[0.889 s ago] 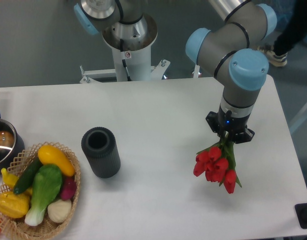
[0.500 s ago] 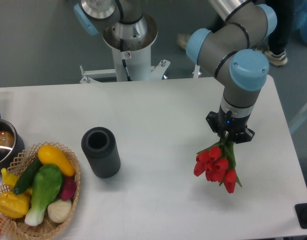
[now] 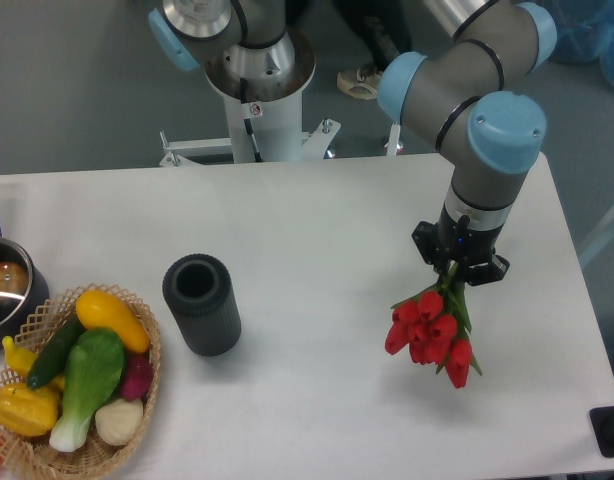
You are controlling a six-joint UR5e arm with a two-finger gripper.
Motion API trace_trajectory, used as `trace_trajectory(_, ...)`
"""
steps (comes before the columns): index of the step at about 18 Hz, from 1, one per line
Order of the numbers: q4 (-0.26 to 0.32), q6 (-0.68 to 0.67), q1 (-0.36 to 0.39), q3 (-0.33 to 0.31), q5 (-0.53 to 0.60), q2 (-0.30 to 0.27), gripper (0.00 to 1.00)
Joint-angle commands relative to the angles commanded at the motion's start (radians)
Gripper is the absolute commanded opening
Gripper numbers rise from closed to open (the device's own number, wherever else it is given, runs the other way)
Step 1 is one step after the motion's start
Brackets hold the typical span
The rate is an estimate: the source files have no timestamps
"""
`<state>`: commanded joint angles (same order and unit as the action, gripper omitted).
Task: Insert the flowers into the vase
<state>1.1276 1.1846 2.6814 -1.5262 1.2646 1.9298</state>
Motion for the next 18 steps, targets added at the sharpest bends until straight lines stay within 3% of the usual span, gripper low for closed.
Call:
trace_trajectory(3, -0.159, -0.071, -0.003, -0.046, -0.118, -0.002, 0.0)
trace_trajectory(6, -0.18, -0.155, -0.006, -0.04, -0.215, -0.021, 0.0)
trace_trajectory(9, -0.19, -0.195, -0.008, -0.034, -0.22, -0.047, 0.0)
trace_trajectory(12, -0.213, -0.317, -0.008, -0.022, -0.22, -0.064, 0.0)
trace_trajectory(16, -0.23, -0.332, -0.021, -0.023, -0.258, -0.081, 0.0)
trace_trajectory(18, -0.233, -0.332, -0.026, -0.026, -0.36, -0.081, 0.0)
